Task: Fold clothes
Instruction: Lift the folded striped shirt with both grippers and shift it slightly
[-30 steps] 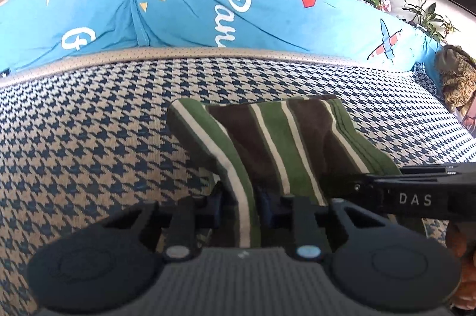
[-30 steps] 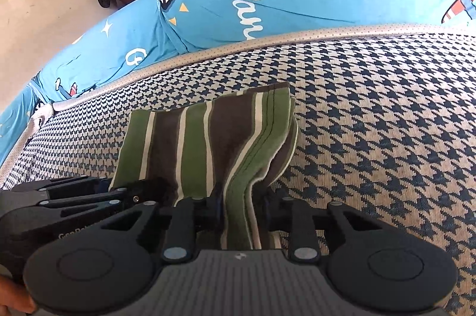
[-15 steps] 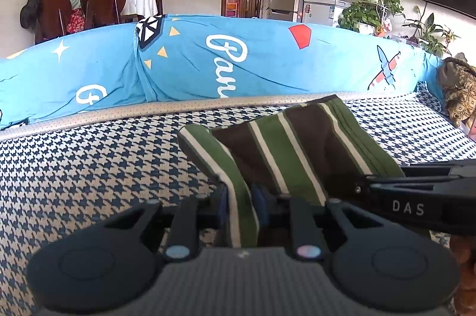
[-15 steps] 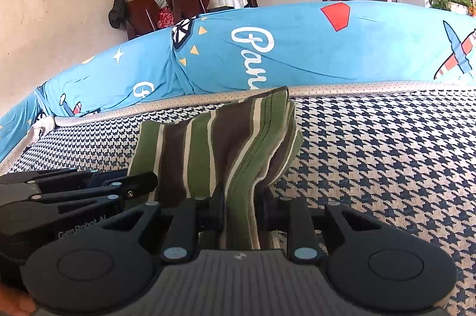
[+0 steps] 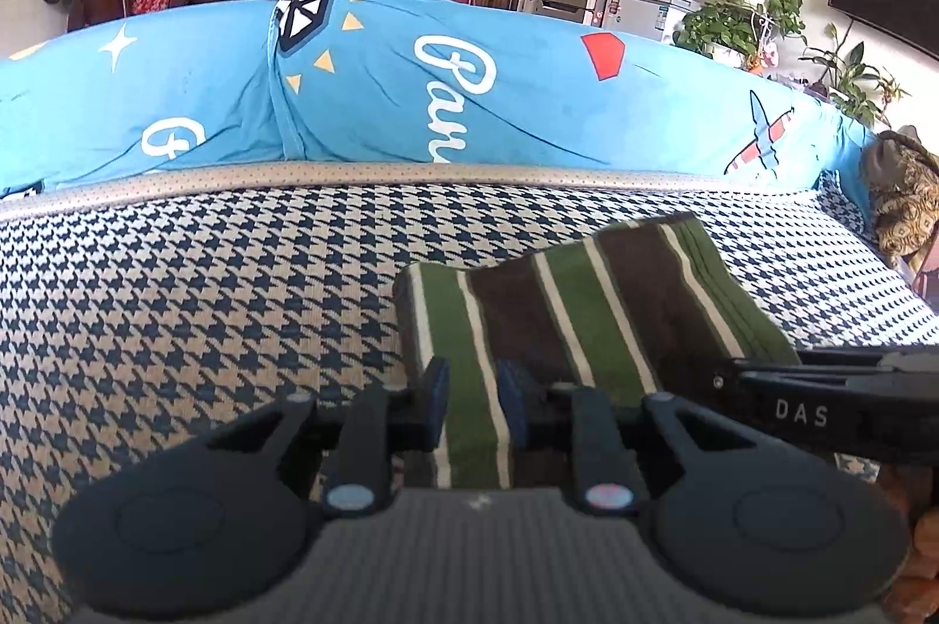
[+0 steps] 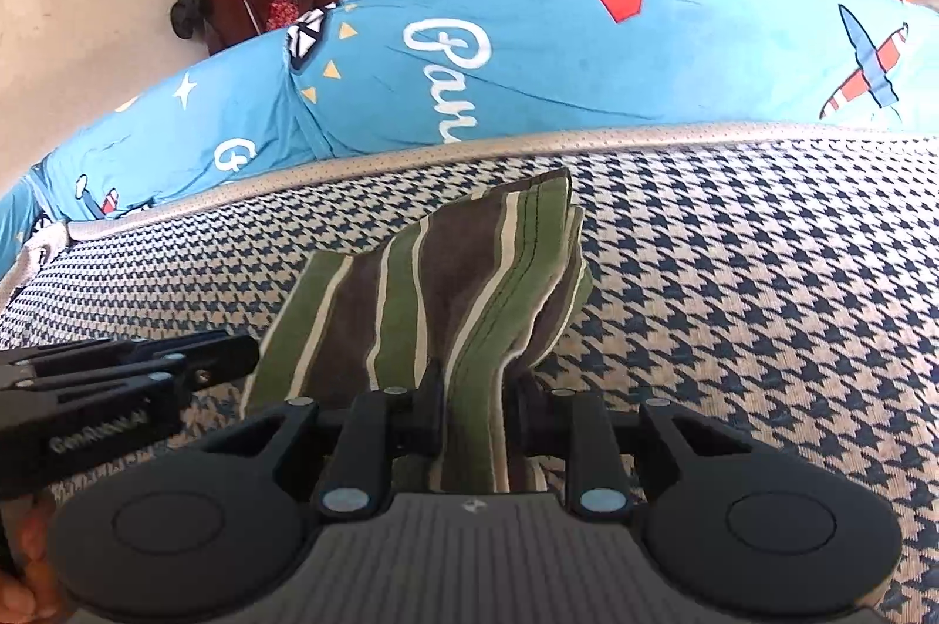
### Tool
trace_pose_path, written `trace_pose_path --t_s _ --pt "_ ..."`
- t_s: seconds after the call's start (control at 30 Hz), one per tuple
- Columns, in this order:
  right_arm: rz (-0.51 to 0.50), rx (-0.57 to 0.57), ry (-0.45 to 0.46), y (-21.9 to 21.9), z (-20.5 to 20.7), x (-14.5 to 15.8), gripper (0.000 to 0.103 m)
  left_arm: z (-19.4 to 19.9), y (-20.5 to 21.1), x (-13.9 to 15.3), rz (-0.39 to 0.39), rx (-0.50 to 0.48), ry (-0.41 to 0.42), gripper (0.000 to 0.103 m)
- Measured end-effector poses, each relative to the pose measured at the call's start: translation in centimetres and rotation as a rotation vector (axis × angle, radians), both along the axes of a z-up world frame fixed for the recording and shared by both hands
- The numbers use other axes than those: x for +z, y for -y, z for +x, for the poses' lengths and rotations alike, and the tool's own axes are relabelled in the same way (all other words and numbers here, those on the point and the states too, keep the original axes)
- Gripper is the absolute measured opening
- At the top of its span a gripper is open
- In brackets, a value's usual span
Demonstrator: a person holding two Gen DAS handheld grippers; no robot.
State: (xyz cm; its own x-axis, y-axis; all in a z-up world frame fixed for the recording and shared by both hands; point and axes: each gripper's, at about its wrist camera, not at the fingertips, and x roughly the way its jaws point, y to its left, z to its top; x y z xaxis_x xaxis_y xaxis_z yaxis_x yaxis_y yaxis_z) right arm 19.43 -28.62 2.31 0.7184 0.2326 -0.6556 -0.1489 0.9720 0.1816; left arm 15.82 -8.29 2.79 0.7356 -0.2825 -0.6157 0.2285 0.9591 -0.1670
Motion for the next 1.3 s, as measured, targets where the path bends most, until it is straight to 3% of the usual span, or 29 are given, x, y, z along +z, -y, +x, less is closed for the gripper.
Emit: trace_pose_path --t_s 0.13,0.4,0.47,0.63,0.93,1.03,1.17,1.23,1.3 --pt "0.002 -0.027 -0.031 0.4 0.4 -0.4 0.023 1.1 -1.2 -0.9 -0.065 0.009 -0.056 0.035" --pt "-0.004 -0.038 -0.047 0.4 0.4 -0.5 0.023 3.1 -1.0 -2.9 -0.129 -0.013 -0.131 0.067" --pt "-0.001 -0.043 -0.053 0.5 0.4 -0.6 0.024 3.6 -1.0 -3.4 -0.144 -0.018 -0.150 0.069" --pt "0.018 -0.058 -0.071 0.6 0.5 -0.7 0.026 4.7 -0.7 -4.6 -0.175 -0.036 -0.194 0.069" --pt "0.039 -0.070 -0.109 1.0 0.7 -1.2 0.037 5.1 1.6 -5.1 -0.129 -0.107 -0.175 0.069" --pt "0.059 -0.062 -0.131 1.2 0.8 -1.6 0.045 4.9 1.9 -5.1 -0.123 -0.106 -0.167 0.062" --pt "0.076 -0.047 -0.142 1.4 1.0 -2.1 0.046 4.6 2.3 -4.9 -0.118 -0.110 -0.159 0.044" --pt "0.078 -0.032 -0.139 1.4 1.0 -2.2 0.045 4.3 2.6 -4.8 -0.102 -0.117 -0.148 0.037" --pt "0.077 -0.022 -0.127 1.4 0.8 -2.1 0.034 3.8 2.9 -4.5 -0.077 -0.115 -0.128 0.029"
